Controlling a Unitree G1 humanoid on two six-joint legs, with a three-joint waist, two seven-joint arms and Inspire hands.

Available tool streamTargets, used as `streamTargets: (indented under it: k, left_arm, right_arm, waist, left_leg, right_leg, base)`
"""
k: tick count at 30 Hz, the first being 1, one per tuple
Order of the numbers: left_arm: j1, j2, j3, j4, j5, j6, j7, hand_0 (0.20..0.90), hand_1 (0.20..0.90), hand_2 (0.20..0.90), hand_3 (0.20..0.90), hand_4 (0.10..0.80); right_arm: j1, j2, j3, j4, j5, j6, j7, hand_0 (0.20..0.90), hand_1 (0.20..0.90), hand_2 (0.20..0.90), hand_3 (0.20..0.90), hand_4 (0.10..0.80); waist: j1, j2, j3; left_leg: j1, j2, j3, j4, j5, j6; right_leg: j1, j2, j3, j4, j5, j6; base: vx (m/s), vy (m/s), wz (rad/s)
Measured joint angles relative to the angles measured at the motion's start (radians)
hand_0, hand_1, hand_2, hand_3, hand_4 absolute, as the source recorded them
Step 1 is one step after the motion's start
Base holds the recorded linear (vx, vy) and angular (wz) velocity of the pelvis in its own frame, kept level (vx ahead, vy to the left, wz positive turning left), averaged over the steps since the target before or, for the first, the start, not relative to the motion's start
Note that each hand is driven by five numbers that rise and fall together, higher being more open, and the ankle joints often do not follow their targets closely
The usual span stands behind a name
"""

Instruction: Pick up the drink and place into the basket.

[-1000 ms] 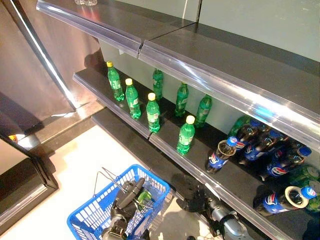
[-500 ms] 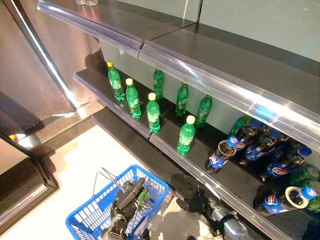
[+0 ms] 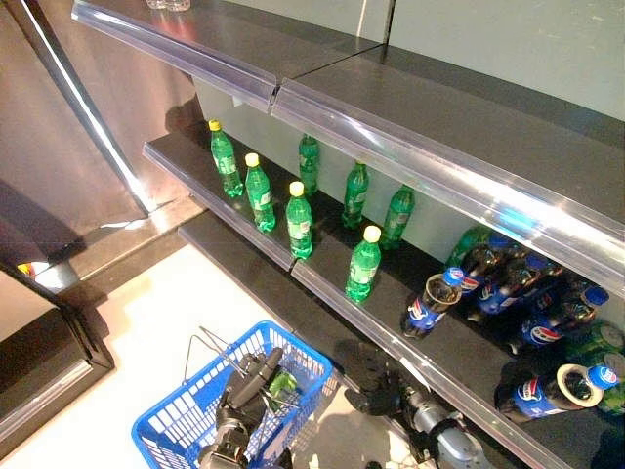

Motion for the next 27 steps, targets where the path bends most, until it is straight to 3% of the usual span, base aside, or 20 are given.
streamTargets:
  k: [4, 8, 15, 24, 27]
  left_arm:
    - [0.0, 0.0, 0.0, 0.0, 0.0, 0.0, 0.0, 0.3, 0.3, 0.3, 0.2, 0.1]
    - [0.0, -0.001, 0.0, 0.0, 0.0, 0.0, 0.0, 0.3, 0.3, 0.3, 0.2, 0.1]
    - [0.0, -0.002, 0.001, 0.0, 0.005, 0.0, 0.0, 0.3, 0.3, 0.3, 0.2, 0.1]
    - [0.0, -0.004, 0.003, 0.0, 0.01, 0.0, 0.005, 0.3, 0.3, 0.3, 0.2, 0.1]
    - [0.0, -0.004, 0.007, -0.001, 0.012, 0.0, 0.015, 0.3, 0.3, 0.3, 0.2, 0.1]
  right_arm:
    - [-0.003, -0.031, 0.0, -0.056, -0.006, -0.015, 0.025, 0.9, 0.9, 0.9, 0.9, 0.8]
    - [-0.024, -0.071, -0.003, -0.159, -0.002, -0.089, 0.09, 0.9, 0.9, 0.9, 0.9, 0.8]
    - [-0.053, -0.069, -0.033, -0.334, 0.014, -0.171, 0.107, 0.9, 0.9, 0.9, 0.9, 0.8]
    - [-0.089, -0.061, -0.166, -0.475, -0.017, -0.266, -0.063, 0.9, 0.9, 0.9, 0.9, 0.8]
    - [-0.09, -0.059, -0.191, -0.48, -0.101, -0.301, -0.155, 0.9, 0.9, 0.9, 0.9, 0.8]
  waist:
    - [0.0, 0.0, 0.0]
    - [0.001, 0.0, 0.0]
    - [0.001, 0.0, 0.0]
    - [-0.001, 0.0, 0.0]
    - [-0.003, 0.0, 0.0]
  left_leg:
    - [0.0, 0.0, 0.0, 0.0, 0.0, 0.0]
    - [0.0, 0.001, 0.0, 0.0, 0.0, 0.0]
    - [0.0, 0.001, 0.0, 0.0, 0.0, 0.0]
    - [0.0, 0.003, 0.016, 0.0, -0.003, -0.002]
    - [0.0, 0.005, 0.024, 0.0, -0.005, -0.004]
  right_leg:
    - [0.0, 0.0, 0.0, 0.0, 0.0, 0.0]
    - [0.0, 0.0, 0.0, -0.001, 0.0, 0.0]
    - [0.0, 0.0, 0.0, -0.001, 0.0, 0.0]
    - [-0.007, 0.003, 0.021, -0.002, 0.001, -0.001]
    - [-0.008, 0.004, 0.023, -0.011, 0.004, -0.001]
  base:
    - [0.0, 0.0, 0.0]
    - [0.0, 0.0, 0.0]
    - [0.0, 0.0, 0.0]
    - [-0.003, 0.006, -0.04]
    - [-0.005, 0.01, -0.09]
